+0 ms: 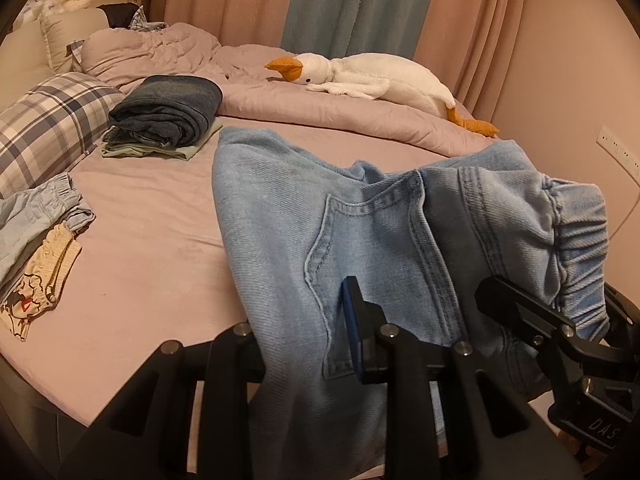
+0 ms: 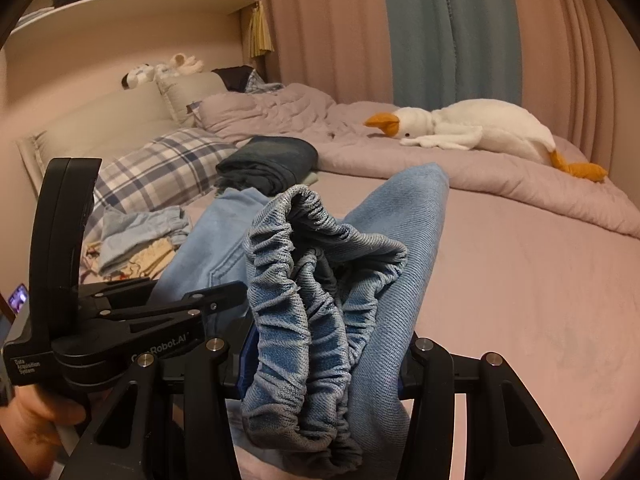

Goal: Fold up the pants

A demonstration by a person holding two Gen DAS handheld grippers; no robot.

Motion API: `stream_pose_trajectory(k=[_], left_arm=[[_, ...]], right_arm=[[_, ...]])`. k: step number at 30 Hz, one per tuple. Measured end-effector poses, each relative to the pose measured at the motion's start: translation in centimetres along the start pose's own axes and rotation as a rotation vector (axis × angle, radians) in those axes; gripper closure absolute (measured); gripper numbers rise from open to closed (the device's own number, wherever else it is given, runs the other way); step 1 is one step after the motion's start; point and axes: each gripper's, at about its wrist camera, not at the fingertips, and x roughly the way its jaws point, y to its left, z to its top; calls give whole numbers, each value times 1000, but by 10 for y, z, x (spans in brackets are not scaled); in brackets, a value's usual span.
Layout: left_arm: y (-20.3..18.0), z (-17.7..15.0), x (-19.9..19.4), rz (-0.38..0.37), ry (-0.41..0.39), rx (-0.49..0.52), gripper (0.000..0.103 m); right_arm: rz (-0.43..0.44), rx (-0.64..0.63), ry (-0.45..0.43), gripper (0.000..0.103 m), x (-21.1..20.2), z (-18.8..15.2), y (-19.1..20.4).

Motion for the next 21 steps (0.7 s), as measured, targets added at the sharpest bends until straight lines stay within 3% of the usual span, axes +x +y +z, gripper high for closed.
stream_pose_trajectory(k=[21], left_arm=[[2,17,1,17,-37,36,78]], right_arm=[[-2,-5,-31,52,-6,1,1]])
